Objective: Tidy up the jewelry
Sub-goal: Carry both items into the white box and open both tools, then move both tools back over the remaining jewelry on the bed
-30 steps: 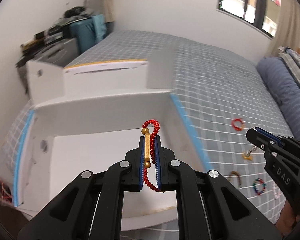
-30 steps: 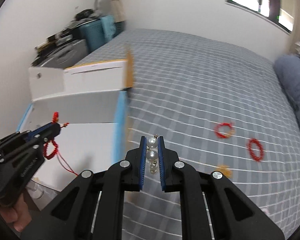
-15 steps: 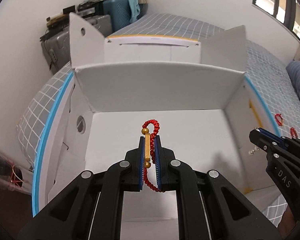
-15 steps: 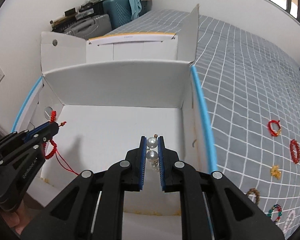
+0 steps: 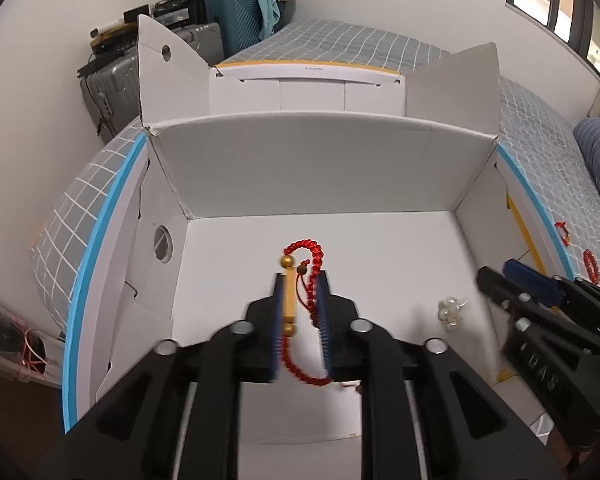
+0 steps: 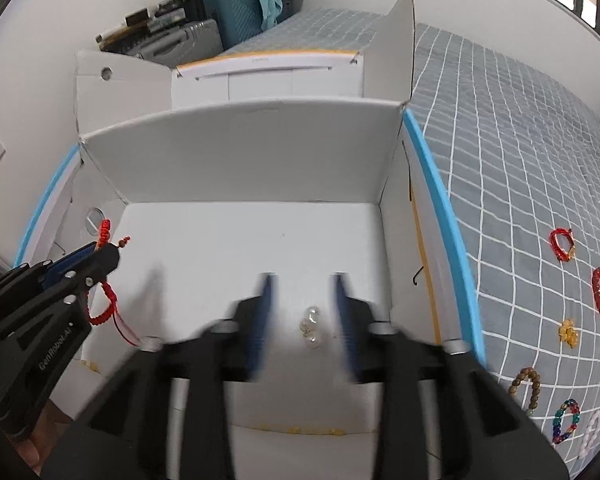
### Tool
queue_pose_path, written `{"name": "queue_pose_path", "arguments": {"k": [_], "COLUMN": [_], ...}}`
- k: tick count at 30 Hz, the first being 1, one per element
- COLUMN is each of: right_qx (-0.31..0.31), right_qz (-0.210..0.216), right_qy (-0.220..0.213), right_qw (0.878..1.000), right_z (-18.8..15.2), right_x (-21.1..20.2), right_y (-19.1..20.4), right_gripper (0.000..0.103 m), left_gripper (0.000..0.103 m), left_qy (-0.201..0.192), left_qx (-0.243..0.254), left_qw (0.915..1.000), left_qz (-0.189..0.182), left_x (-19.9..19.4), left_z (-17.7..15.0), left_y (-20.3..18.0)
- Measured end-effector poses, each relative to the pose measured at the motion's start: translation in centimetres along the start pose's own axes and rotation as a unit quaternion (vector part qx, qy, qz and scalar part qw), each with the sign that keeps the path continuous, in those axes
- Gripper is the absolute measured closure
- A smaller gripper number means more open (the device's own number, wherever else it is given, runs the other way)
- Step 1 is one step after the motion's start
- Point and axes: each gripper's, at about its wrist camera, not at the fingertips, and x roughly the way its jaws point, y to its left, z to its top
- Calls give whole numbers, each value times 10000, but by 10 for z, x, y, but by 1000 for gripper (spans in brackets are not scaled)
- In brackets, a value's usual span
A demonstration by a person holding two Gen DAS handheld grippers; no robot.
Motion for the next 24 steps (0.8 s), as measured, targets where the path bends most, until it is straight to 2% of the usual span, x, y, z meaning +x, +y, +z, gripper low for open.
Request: {"name": "queue_pose_path", "arguments": {"k": [1, 3, 6, 7, 9, 13, 18, 24], "right_qx": [26, 61, 211, 239, 232, 174, 138, 254], "right_qz": [-14, -114, -263, -324, -421, -531, -770, -970], "right_qy": [-93, -200, -571, -649, -747, -831, -1051, -1109], "right_qw": [10000, 9997, 9978, 9971, 9960, 9950, 9914, 9888], "right_z": [0, 1, 2, 2, 3, 5, 5, -2], "right_x": [-5, -13, -31, -35, -42, -49, -59, -67], "right_y": [-2, -4, -13, -16, -21, -27, -37, -68], "right_gripper": [51, 44, 22, 17, 15, 9, 8, 8], "left_gripper": [72, 48, 33, 31, 21, 19, 6, 6], "left_qy": [-41, -129, -323, -345, -370, -372, -544, -653], "left_qx": [-12, -53, -101, -96, -114, -144, -126, -11], "left_qw": [10000, 9999, 9994, 9994, 9992, 9992, 9984, 9978], "left_qz": [-21, -24, 0, 1, 11, 38, -47, -142], "left_x": [-3, -9, -18, -20, -22, -23, -34, -44], "left_z": [0, 1, 2, 2, 2, 3, 5, 4], "left_y": [0, 0, 0, -1, -1, -4, -13, -37]}}
